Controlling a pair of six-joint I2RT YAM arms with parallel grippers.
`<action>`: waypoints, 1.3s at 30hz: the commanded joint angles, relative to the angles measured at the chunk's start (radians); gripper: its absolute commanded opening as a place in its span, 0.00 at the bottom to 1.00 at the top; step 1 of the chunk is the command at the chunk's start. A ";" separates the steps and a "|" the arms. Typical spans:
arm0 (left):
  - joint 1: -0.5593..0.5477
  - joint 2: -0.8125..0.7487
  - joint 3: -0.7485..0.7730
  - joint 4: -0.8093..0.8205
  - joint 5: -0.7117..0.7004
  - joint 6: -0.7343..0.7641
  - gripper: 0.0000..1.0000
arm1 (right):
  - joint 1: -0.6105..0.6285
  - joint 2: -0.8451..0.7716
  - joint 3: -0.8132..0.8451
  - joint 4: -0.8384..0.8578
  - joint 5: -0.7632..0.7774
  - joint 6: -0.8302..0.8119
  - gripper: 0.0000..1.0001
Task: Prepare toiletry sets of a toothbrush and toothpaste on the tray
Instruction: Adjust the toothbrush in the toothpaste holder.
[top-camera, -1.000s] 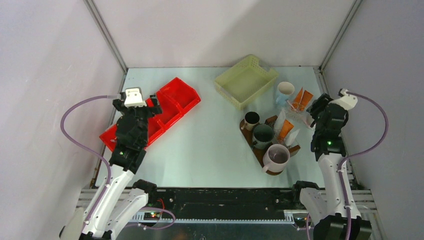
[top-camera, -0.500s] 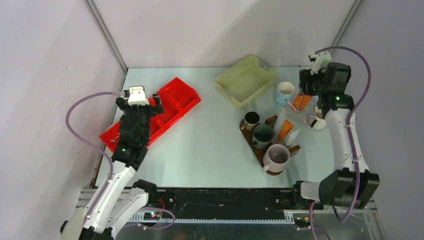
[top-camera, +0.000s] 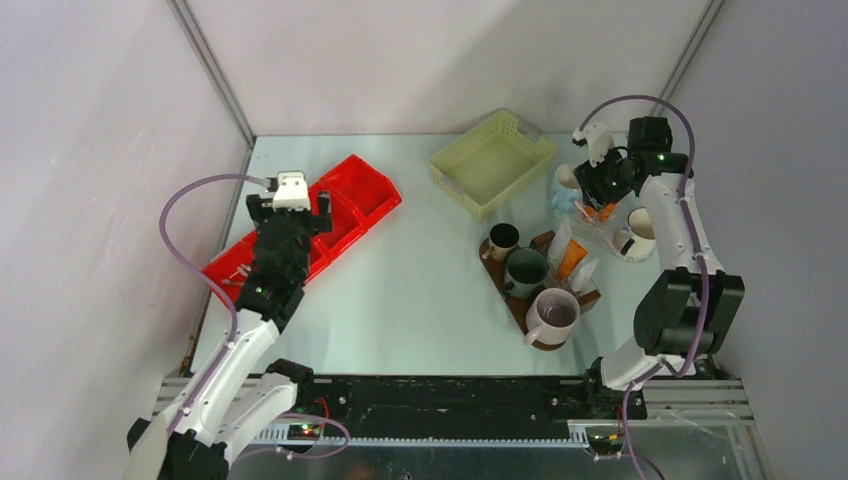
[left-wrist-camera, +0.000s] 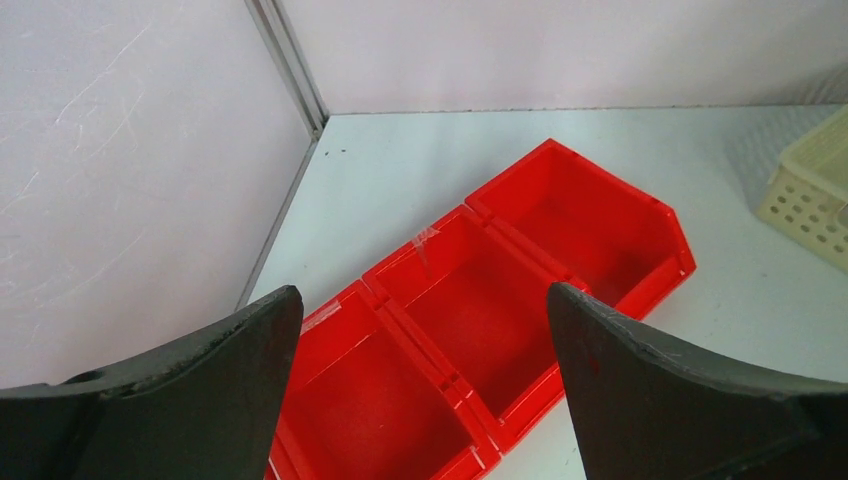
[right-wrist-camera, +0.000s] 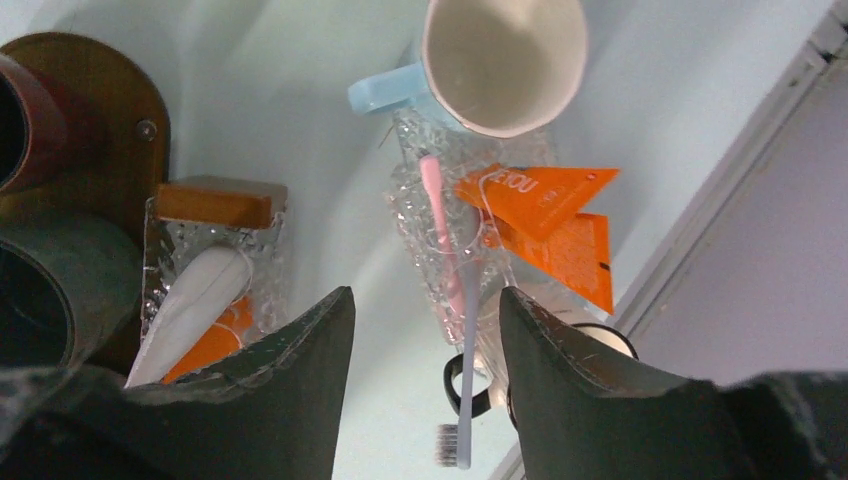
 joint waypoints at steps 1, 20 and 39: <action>0.011 0.016 0.000 0.056 -0.035 0.041 0.99 | 0.024 0.050 0.070 -0.065 -0.041 -0.120 0.56; 0.035 0.080 0.004 0.061 -0.046 0.052 0.99 | 0.053 0.298 0.177 -0.090 0.039 -0.167 0.38; 0.042 0.082 0.005 0.058 -0.043 0.052 0.99 | 0.051 0.366 0.203 -0.074 0.020 -0.187 0.32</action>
